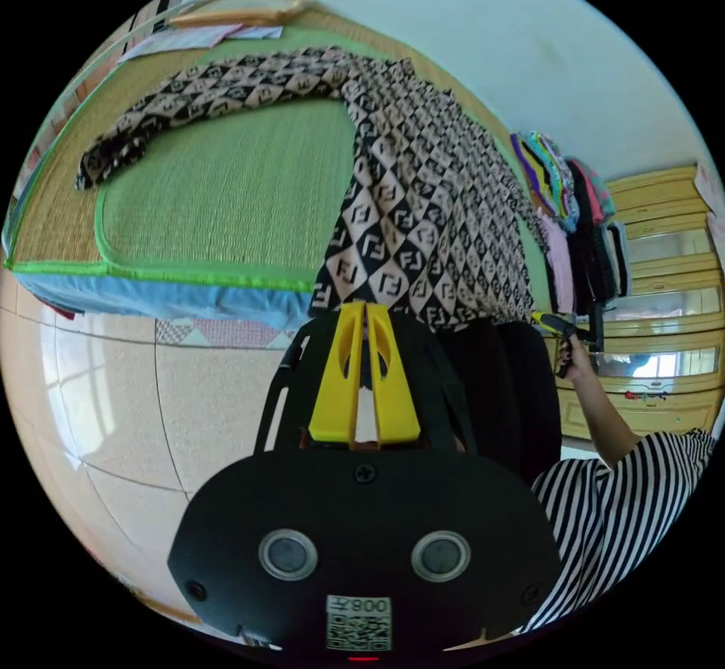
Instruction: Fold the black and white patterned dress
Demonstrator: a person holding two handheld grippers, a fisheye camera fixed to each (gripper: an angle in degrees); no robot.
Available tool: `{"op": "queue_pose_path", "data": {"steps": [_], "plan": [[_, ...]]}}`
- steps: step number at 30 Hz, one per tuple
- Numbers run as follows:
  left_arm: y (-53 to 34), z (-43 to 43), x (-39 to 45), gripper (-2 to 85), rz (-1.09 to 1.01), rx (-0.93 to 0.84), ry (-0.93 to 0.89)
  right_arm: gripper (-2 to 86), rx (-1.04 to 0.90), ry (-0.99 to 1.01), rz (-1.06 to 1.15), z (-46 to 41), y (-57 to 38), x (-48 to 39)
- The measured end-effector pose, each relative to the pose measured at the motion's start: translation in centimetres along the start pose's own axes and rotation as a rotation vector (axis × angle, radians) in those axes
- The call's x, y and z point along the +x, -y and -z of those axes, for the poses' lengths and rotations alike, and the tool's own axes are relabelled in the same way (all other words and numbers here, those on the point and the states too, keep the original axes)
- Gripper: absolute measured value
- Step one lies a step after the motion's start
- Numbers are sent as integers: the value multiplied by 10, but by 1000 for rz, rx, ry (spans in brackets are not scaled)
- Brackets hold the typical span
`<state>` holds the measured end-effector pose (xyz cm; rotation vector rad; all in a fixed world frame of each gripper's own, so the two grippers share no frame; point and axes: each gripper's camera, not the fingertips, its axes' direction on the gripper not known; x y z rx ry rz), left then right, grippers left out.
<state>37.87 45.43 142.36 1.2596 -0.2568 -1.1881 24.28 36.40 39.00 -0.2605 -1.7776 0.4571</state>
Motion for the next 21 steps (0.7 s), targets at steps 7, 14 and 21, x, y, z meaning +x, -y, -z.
{"op": "queue_pose_path", "data": {"steps": [7, 14, 21], "plan": [[50, -30, -1, 45, -27, -128, 120, 26, 6, 15, -1, 1, 10, 11], [66, 13, -10, 8, 26, 54, -270, 24, 111, 185, 31, 39, 20, 18], [53, 21, -44, 5, 155, 144, -292, 24, 177, 194, 127, 82, 32, 10]]}}
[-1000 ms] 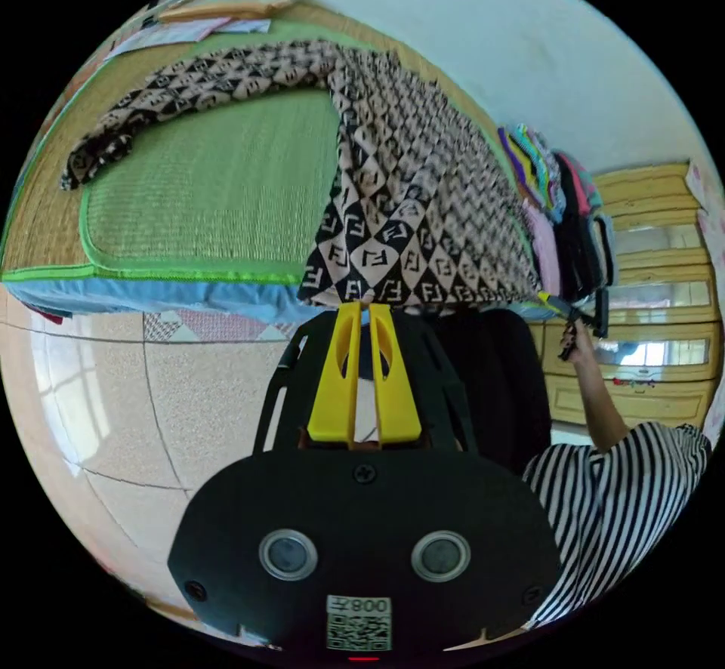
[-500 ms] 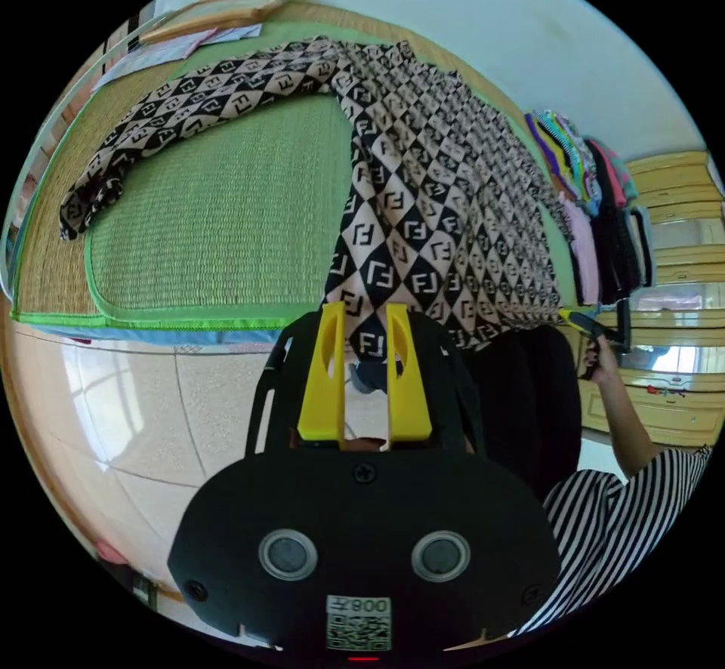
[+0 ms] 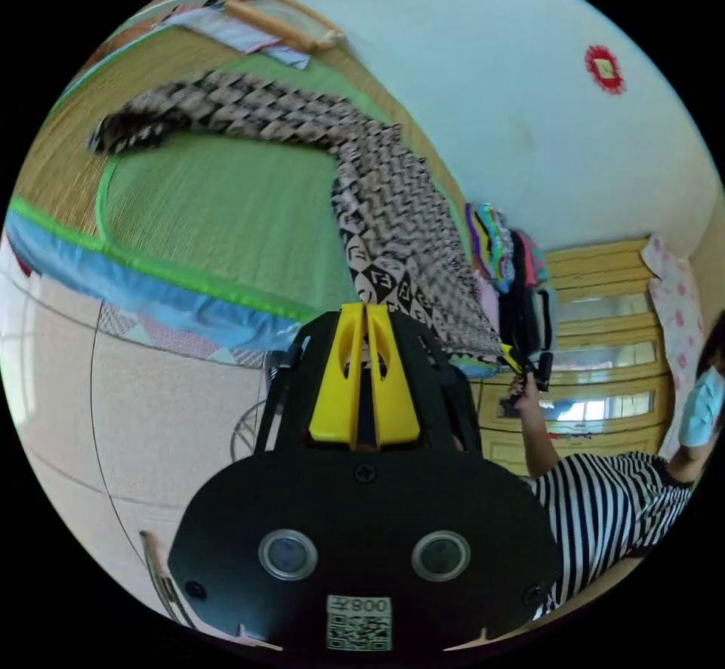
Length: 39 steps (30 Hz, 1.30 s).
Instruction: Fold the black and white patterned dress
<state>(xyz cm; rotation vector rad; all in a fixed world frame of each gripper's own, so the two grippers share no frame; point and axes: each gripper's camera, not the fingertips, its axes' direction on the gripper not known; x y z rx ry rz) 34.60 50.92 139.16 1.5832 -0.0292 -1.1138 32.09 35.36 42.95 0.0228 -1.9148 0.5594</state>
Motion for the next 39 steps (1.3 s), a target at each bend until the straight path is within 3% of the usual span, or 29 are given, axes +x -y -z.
{"op": "queue_pose_path", "data": {"steps": [5, 11, 14, 21, 24, 26, 29, 39], "plan": [[-6, -52, -54, 5, 193, -78, 8, 23, -133, 55, -197, -57, -17, 67], [16, -58, -29, 4, 98, -56, 145, 9, -97, 78, -317, -69, -34, 99], [41, -65, -8, 4, 12, 3, 100, 4, -59, 59, -336, -60, -31, 102], [131, -145, 52, 2, -186, -49, 120, 1, 20, 11, -103, -75, 41, 25], [166, -187, 63, 2, -209, -91, 231, 0, -27, -97, 21, -114, 79, -16], [182, -219, 59, 2, -200, -160, 414, 0, -76, -225, 69, -146, 93, -31], [188, -234, 47, 2, -159, -133, 309, 0, -245, -365, 107, -211, 94, -33], [194, -274, 55, 2, -124, -22, 214, 3, -117, -317, 100, -230, 63, -19]]}}
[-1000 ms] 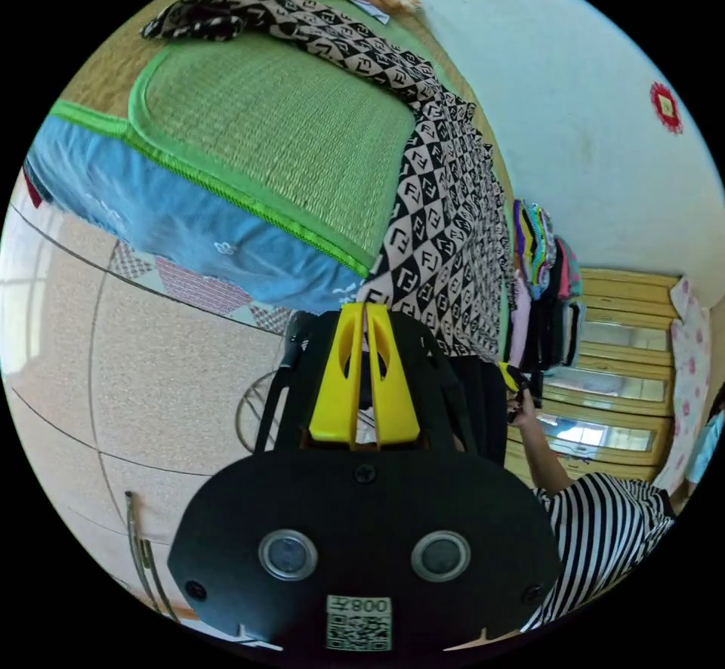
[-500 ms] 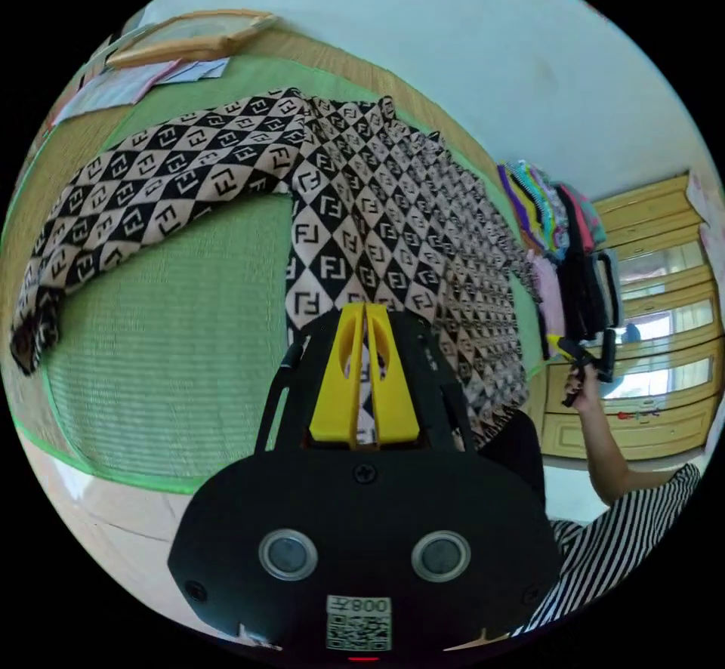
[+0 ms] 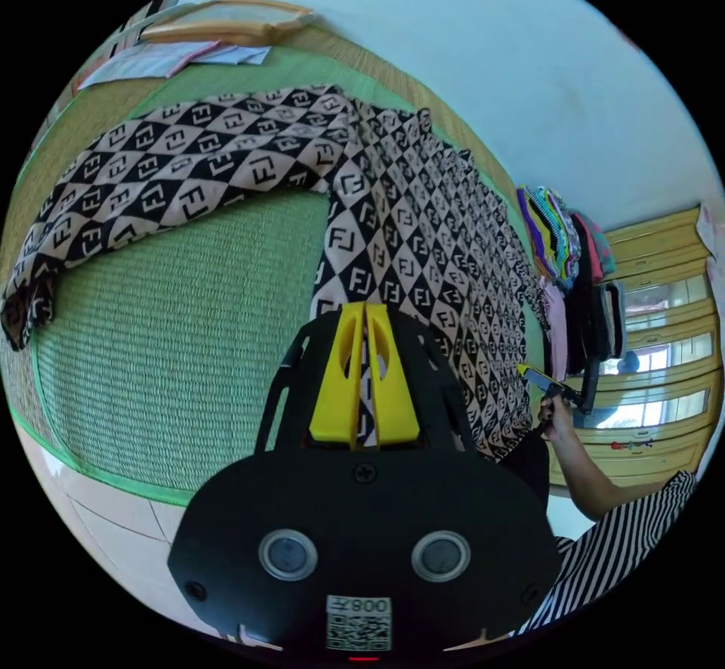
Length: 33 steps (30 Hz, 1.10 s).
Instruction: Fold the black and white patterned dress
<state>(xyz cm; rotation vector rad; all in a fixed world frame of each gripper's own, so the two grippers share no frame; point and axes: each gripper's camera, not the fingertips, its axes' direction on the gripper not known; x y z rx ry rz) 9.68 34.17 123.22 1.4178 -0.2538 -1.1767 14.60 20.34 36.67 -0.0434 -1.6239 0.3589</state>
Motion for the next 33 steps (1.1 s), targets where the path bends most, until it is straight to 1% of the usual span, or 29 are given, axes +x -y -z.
{"op": "queue_pose_path", "data": {"steps": [2, 4, 6, 9, 10, 11, 13, 14, 16, 20, 23, 25, 28, 30, 33], "plan": [[3, -2, 16, 2, -39, 58, -49, 3, -1, 32, -13, -2, -3, 7], [8, -9, 32, 1, -85, 78, -77, 3, 9, 87, -49, -3, -7, 18], [15, -21, 49, 1, -137, 65, -94, 4, 76, 149, -114, 3, -18, 37], [30, -58, 77, 2, -218, -16, -67, 8, 202, 154, -202, 21, -34, 70], [36, -79, 85, 2, -246, -71, -33, 9, 223, 150, -221, 24, -36, 79], [40, -104, 90, 2, -256, -150, 17, 13, 254, 133, -261, 30, -40, 96], [45, -138, 93, 2, -234, -262, 54, 26, 291, 97, -328, 38, -46, 123], [48, -142, 96, 2, -225, -211, 41, 39, 316, 81, -364, 44, -50, 140], [55, -150, 104, 2, -231, -203, -3, 60, 362, 53, -396, 55, -56, 162], [69, -171, 144, 2, -363, -190, -29, 77, 438, -93, -384, 79, -59, 190], [82, -197, 177, 2, -455, -205, -109, 91, 428, -221, -334, 80, -52, 199], [91, -217, 196, 3, -491, -223, -159, 98, 411, -236, -329, 75, -51, 208], [101, -251, 228, 4, -555, -254, -222, 92, 465, -82, -415, 68, -71, 238], [105, -270, 245, 4, -593, -270, -242, 87, 559, 117, -535, 60, -102, 273], [109, -296, 268, 5, -643, -297, -277, 85, 614, 327, -653, 41, -130, 314]]}}
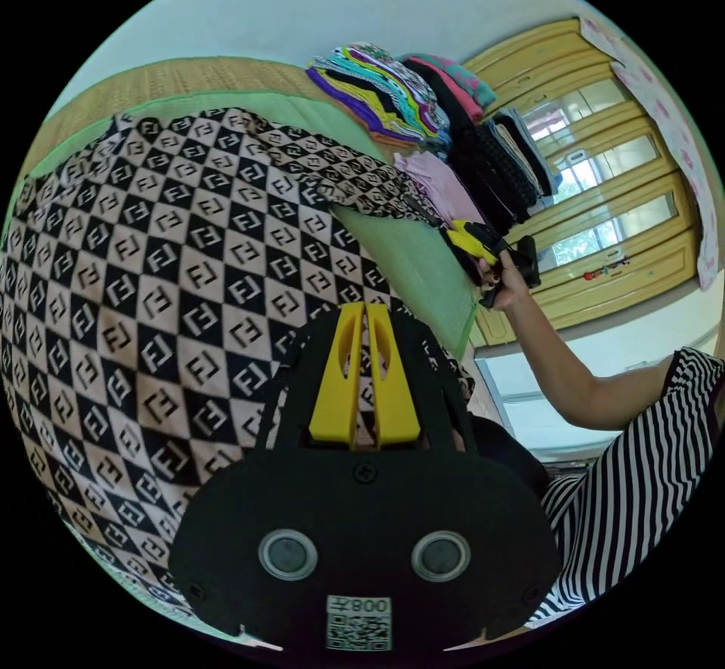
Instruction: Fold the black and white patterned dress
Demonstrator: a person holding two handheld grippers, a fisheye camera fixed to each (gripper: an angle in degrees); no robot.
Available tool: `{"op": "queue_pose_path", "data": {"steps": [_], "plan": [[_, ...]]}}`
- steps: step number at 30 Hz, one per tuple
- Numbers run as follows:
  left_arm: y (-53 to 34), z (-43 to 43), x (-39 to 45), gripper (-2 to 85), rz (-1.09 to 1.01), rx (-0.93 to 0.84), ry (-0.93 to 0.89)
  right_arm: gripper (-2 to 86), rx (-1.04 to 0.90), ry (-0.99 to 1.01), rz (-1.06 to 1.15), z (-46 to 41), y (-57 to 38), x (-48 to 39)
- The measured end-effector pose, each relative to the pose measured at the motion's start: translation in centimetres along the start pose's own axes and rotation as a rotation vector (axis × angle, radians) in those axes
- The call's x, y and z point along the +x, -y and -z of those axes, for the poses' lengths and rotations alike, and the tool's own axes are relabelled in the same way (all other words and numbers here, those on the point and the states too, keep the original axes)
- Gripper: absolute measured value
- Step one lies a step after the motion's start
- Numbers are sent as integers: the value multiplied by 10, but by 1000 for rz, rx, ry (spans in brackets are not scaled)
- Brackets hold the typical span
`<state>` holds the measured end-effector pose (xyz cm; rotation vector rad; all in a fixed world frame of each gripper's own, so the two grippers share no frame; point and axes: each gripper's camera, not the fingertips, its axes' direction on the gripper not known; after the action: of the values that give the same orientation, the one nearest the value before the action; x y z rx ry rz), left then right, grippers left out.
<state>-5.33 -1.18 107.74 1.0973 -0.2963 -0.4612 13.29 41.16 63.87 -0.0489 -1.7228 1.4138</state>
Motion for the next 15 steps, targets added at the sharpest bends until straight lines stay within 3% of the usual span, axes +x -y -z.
{"op": "queue_pose_path", "data": {"steps": [6, 15], "plan": [[22, -36, -3, 5, -22, -38, -69, 87, 25, 191, -202, -3, 2, 69], [41, -54, -27, 6, 18, -57, -143, 58, 15, 297, -313, -22, 2, 124]]}}
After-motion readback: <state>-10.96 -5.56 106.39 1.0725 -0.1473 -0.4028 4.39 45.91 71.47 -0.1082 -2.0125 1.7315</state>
